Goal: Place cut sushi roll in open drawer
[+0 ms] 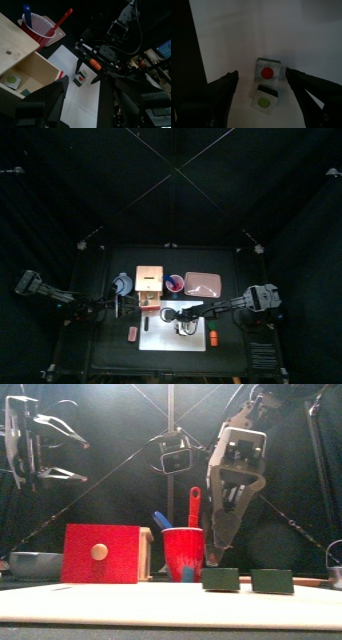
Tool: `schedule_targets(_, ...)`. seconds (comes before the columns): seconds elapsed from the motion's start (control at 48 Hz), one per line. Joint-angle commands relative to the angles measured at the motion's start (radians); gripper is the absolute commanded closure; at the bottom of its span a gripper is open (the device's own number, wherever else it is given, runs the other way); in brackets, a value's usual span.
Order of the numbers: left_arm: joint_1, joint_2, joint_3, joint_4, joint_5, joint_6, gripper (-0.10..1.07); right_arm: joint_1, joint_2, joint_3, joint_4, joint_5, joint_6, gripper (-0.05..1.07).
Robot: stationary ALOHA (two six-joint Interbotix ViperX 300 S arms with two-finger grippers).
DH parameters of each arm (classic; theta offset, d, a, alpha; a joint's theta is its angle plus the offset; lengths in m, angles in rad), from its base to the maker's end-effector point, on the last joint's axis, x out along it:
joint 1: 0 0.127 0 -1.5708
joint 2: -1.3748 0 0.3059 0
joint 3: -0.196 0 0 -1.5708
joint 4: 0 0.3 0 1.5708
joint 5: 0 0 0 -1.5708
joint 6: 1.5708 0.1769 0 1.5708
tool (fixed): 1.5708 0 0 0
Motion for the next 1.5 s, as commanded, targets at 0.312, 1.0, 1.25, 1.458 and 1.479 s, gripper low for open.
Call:
schedule_targets(0.312,0.012,0.002,-0.009,0.003,-0.005,0.003,0.03,0.002,0.029,0.014,0.0,-0.044,-0.002,0.0)
schedule_targets(1.0,0.023,0.002,-0.005,0.005,-0.003,0.005,0.03,-0.117,0.014,-0.241,-0.173,-0.087,-0.008,0.34)
schedule_targets(1.25,0.023,-0.002,-0.006,0.006,0.003,0.006,0.03,-0.19,0.12,-0.42,-0.262,-0.11,-0.008,0.33)
schedule_targets(1.458,0.023,-0.015,0.0,0.006,0.005,0.008,0.03,-0.213,0.184,-0.471,-0.259,-0.11,-0.008,0.27)
schedule_targets(1.479,0.023,-0.017,0.0,0.006,0.005,0.006,0.03,-0.213,0.186,-0.471,-0.259,-0.11,-0.008,0.26)
